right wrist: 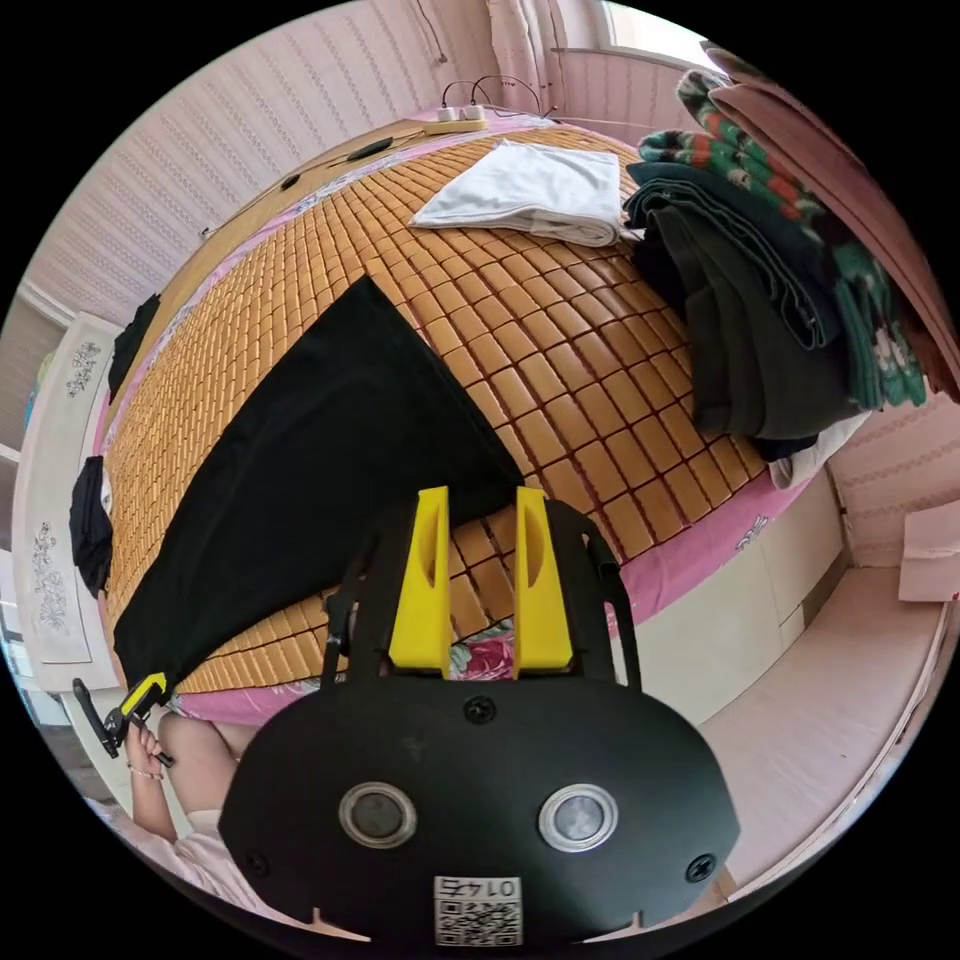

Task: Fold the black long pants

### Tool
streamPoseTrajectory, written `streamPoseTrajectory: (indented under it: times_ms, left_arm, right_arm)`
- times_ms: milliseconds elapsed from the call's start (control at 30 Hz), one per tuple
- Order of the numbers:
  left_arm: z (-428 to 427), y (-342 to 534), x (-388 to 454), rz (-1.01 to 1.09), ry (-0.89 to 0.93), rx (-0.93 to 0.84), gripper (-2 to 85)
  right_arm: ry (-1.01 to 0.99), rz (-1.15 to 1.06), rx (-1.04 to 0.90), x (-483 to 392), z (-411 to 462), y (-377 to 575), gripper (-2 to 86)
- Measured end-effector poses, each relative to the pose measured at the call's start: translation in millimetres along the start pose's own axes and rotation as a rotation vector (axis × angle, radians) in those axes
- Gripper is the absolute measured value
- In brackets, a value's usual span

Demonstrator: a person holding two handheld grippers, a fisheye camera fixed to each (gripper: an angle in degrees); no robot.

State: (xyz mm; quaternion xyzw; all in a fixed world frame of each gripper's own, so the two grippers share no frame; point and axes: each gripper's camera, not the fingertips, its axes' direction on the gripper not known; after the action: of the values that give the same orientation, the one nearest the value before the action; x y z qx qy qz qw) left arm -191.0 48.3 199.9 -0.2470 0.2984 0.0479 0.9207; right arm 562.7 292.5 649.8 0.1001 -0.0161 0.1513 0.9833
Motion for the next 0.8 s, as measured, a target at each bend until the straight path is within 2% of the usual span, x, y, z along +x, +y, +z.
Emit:
streamPoseTrajectory:
  times_ms: [133, 267, 300, 433, 533, 600, 667, 733, 800]
  left_arm:
    - [6, -7, 3, 0.015, -0.013, -0.018, -1.0]
    - [11, -15, 11, 0.050, -0.039, -0.014, -1.0]
    - [12, -19, 13, 0.062, -0.016, -0.009, -1.0]
    - [24, -37, 28, 0.092, 0.129, 0.005, -1.0]
    - [34, -52, 52, 0.144, 0.189, 0.041, -1.0]
    - [42, -63, 65, 0.147, 0.249, 0.061, -1.0]
    - [46, -72, 76, 0.151, 0.297, 0.092, -1.0]
    - [38, -76, 73, 0.120, 0.369, 0.137, -1.0]
    - [25, -71, 59, 0.095, 0.412, 0.185, -1.0]
  right_arm:
    - [-0.029, -0.015, 0.017, 25, 8, 4, 3.5]
    - [-0.262, 0.071, 0.081, 83, 9, 0, 1.6]
    - [-0.335, 0.087, 0.119, 99, 4, -3, 1.5]
    - [-0.411, 0.049, 0.292, 127, -37, -14, 1.2]
    - [-0.480, -0.052, 0.455, 130, -89, -27, 1.3]
    - [-0.589, -0.195, 0.571, 112, -132, -36, 1.5]
    - [-0.677, -0.357, 0.601, 79, -156, -41, 1.7]
    - [-0.752, -0.544, 0.569, 30, -166, -41, 1.9]
    - [-0.839, -0.799, 0.404, -52, -153, -30, 2.3]
